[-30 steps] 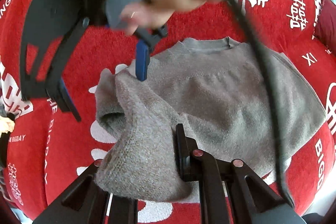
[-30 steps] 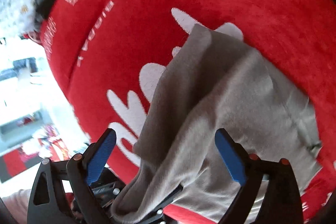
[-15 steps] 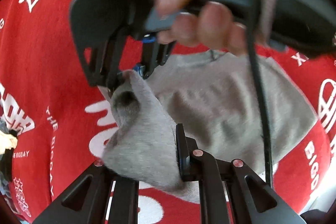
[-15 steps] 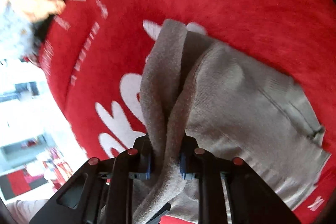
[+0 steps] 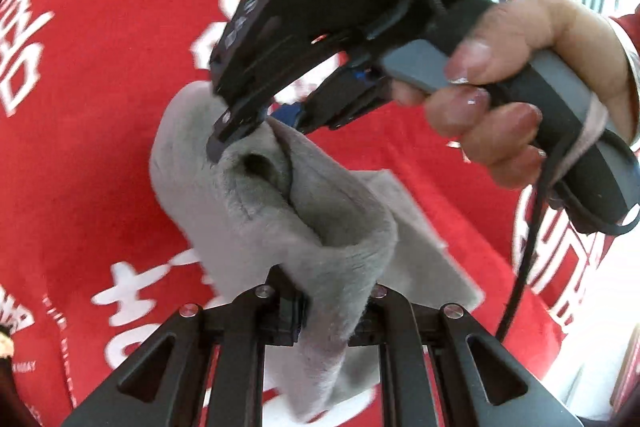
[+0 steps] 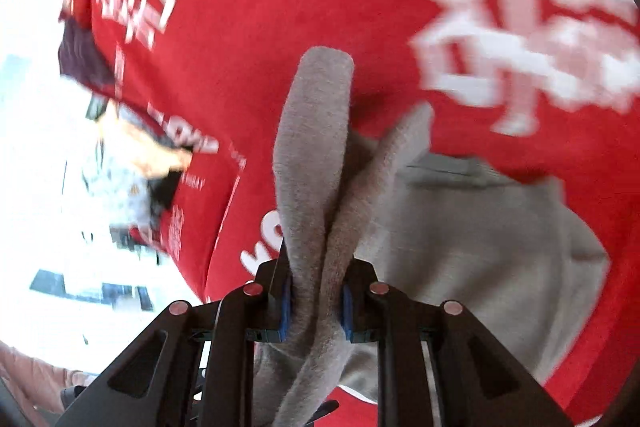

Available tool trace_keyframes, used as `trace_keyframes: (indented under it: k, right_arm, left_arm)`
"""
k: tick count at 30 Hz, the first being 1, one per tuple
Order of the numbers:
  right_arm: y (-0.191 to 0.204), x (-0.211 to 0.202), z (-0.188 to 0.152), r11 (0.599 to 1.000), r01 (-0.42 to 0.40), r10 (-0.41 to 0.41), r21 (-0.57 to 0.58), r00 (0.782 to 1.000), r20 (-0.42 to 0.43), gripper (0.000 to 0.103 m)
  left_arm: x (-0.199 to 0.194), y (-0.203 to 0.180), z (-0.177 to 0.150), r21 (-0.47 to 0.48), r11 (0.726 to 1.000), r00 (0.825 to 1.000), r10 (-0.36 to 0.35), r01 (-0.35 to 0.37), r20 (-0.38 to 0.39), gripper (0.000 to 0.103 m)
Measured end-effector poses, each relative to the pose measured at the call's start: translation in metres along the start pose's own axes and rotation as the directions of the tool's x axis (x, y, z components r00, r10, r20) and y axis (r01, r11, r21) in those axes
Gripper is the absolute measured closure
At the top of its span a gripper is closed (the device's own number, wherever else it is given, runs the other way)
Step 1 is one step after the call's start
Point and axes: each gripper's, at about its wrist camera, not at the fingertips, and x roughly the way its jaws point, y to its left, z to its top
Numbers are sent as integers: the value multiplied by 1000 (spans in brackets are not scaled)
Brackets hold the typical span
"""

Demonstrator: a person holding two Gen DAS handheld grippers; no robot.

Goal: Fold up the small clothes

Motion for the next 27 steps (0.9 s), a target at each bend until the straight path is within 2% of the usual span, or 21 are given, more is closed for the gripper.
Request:
trace_keyframes:
  k: [4,9,11,14,18,20,22,23,24,27]
  right_arm:
    - [-57,-27,-33,993,27,-34,113,998,55,83]
    - [-142,-27,-72,954,135,-141,267,990,2,83]
    - [-163,-22,-81,939,162,-167,304,986,-11,83]
    - [-178,-20,-84,928,157,-165,337,986,-4,83]
    - [-171,-22,-84,930,152,-156,333,988,-15,82]
    - [-171,-30,-88,928,144,-142,345,989,-30,82]
    - [-164,-34,-93,925,135,-132,354,991,-33,64]
    - [-162,-40,-97,923,124,-120,365,992,-32,44]
    - [-159,-44,-103,920,98,-95,380,995,-26,37]
    - [-150,-51,-116,916,52,-48,399,999,-21,37]
  left_arm:
    - [28,-38,-3,47,998,997,-46,49,-66,88]
    - [67,-74,-27,94,992,981,-71,89,-180,88]
    - [75,-82,-33,100,991,977,-62,85,-206,88]
    - [76,-84,-34,79,994,975,-59,77,-213,88]
    - [63,-76,-29,20,994,967,-98,106,-237,88]
    - [53,-65,-26,-21,993,965,-121,119,-233,77]
    - [36,-55,-25,-67,993,970,-111,99,-218,24]
    - [29,-50,-25,-83,993,974,-105,90,-203,23]
    - [21,-44,-25,-100,991,975,-110,92,-193,23]
    - [21,-19,-26,-144,987,971,-97,67,-217,23]
